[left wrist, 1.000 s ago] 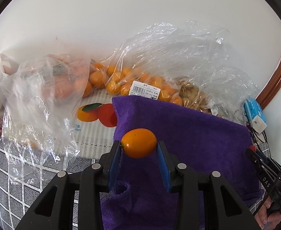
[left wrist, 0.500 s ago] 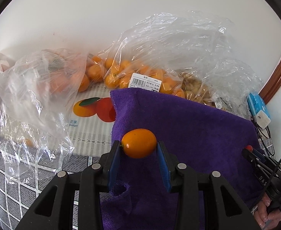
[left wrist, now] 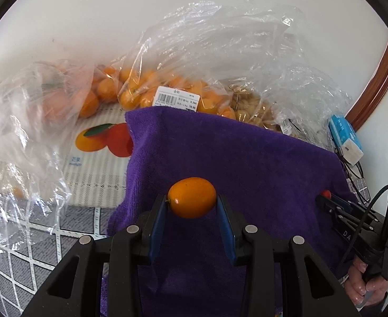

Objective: Organize fruits
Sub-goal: 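Open both tools to drop the kumquat and red fruit onto the purple towel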

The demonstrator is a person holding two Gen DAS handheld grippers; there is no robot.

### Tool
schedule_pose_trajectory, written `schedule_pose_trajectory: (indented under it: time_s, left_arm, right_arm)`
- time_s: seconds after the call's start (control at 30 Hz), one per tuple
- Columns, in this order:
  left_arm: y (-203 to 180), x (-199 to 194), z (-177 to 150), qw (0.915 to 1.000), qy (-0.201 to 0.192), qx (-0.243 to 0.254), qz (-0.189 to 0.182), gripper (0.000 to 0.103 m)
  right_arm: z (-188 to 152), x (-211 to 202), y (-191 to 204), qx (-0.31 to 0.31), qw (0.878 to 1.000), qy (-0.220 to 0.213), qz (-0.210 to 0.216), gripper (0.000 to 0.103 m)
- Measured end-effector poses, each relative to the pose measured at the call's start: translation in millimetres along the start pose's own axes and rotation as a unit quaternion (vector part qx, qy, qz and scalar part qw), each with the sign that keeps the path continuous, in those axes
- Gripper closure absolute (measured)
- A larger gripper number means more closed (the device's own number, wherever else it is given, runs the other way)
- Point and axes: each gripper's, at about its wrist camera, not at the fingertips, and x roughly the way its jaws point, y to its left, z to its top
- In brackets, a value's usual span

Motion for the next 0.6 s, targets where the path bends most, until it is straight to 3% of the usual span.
schedule_pose_trajectory:
  time_s: [0.13,0.2,0.37,0.47,0.6]
  left_arm:
    - [8.1,6.0,1.3,0.9994,0.015,-0.019,-0.023,0.067]
    - [10.3,9.3,1.9,0.9991,0.020,-0.024,-0.028,0.067]
    - [8.2,8.5,2.9,0.9991,0.021,-0.019,-0.032,0.066]
    - [7.0,3.3,5.0,0.9988,0.021,-0.013,-0.042,0.054]
    - [5.9,-19.4,10.6,0.9994,0.002,-0.011,-0.032,0.051]
  right_arm:
    - [1.7,1.4,-2.7,0.004,1.000,0.007,0.009,0.075]
    - [0.9,0.4,-3.2,0.004,1.000,0.010,0.015,0.059]
    - [-3.9,-16.1,-4.8,-0.006,1.000,-0.001,0.011,0.046]
    - [-7.2,-34.6,-9.8,-0.004,1.000,-0.015,0.006,0.045]
    - [-20.8,-65.4,-18.5,0.015,0.999,-0.042,-0.003,0.045]
